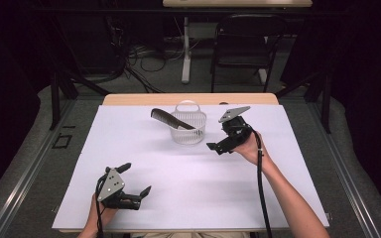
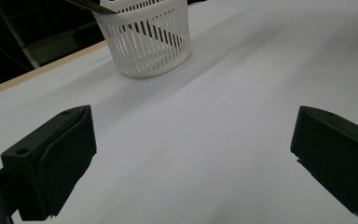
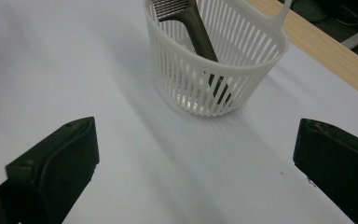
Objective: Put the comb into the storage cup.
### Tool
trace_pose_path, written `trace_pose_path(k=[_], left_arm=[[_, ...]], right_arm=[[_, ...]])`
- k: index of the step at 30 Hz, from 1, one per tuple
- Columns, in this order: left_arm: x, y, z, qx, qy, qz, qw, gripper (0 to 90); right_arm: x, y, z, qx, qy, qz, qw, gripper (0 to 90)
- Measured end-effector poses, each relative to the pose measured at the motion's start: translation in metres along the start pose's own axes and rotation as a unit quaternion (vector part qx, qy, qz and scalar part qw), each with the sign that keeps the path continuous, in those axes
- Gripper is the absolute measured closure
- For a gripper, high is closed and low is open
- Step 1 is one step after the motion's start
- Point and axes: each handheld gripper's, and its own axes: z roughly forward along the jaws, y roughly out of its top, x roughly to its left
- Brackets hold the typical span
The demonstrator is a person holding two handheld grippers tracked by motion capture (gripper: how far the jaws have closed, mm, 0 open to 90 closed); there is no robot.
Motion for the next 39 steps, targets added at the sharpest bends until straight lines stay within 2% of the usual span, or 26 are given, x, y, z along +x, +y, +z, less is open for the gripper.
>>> trace_pose_path(k=[8,20,39], left_arm=[[0.000,0.000,0.000,0.000,0.000,-0.003,1.0000,0.2],[0.001,0.000,-0.001,0.000,0.001,-0.002,1.0000,0.2],[0.000,0.000,-0.002,-0.001,0.002,-0.002,1.0000,0.2]], right_arm=[[0.008,-0.018,-0.012,-0.013,0.005,0.002,0.9999,0.0],[0.020,-0.042,-0.016,0.001,0.004,0.000,1.0000,0.0],[0.039,-0.073,-0.033,-0.002,-0.002,0.003,1.0000,0.0]])
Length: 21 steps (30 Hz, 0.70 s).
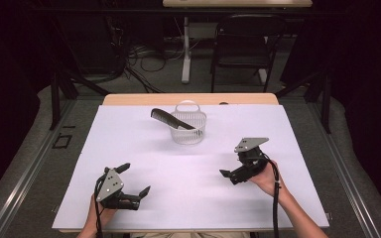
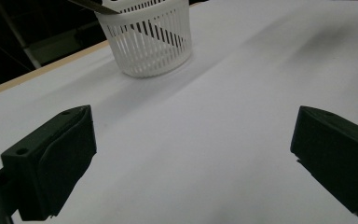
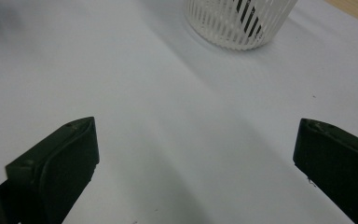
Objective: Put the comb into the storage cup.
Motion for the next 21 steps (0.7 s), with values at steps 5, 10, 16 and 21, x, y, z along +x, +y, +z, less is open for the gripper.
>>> trace_pose_path(k=[5,10,16,21], left_arm=[[0.000,0.000,0.000,0.001,0.000,0.001,1.0000,0.2],[0.000,0.000,0.000,0.001,0.001,0.001,1.0000,0.2],[0.000,0.000,0.000,0.001,0.001,0.001,1.0000,0.2],[0.000,0.000,0.000,0.001,0.001,0.001,1.0000,0.2]], right_arm=[[0.007,-0.007,-0.006,-0.006,-0.004,-0.001,1.0000,0.0],[0.012,-0.015,-0.011,-0.014,-0.011,-0.001,0.9998,0.0],[0.017,-0.028,-0.013,-0.025,-0.020,0.004,0.9995,0.0],[0.020,-0.038,-0.020,-0.040,-0.037,0.006,0.9985,0.0]])
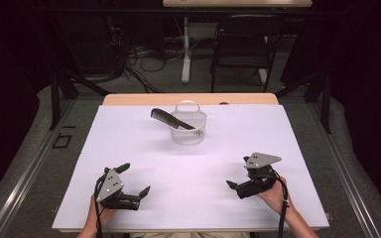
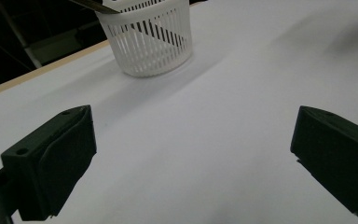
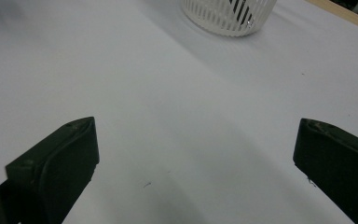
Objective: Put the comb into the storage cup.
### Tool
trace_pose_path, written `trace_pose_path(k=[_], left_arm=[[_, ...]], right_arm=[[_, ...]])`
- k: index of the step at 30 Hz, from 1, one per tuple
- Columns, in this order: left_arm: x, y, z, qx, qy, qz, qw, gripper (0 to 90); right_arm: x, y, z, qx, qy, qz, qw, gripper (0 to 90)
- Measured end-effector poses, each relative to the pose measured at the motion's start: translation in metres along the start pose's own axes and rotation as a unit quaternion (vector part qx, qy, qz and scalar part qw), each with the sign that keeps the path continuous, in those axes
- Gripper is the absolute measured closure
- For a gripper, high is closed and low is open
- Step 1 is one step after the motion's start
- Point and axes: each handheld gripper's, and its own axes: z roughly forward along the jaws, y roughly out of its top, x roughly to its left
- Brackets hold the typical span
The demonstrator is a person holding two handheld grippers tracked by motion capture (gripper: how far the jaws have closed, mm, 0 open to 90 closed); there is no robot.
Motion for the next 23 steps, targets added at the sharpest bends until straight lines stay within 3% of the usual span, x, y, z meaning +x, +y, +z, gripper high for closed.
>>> trace_pose_path(k=[10,19,23], left_arm=[[0.000,0.000,0.001,0.001,-0.001,-0.001,1.0000,0.2],[0.000,0.000,0.001,0.003,0.000,-0.004,1.0000,0.2],[0.001,-0.001,0.002,0.005,0.000,-0.005,1.0000,0.3]], right_arm=[[0.006,-0.018,-0.015,-0.030,-0.026,0.006,0.9992,0.0],[0.012,-0.024,-0.019,-0.039,-0.034,-0.009,0.9986,0.0],[0.011,-0.024,-0.021,-0.055,-0.049,-0.011,0.9972,0.0]])
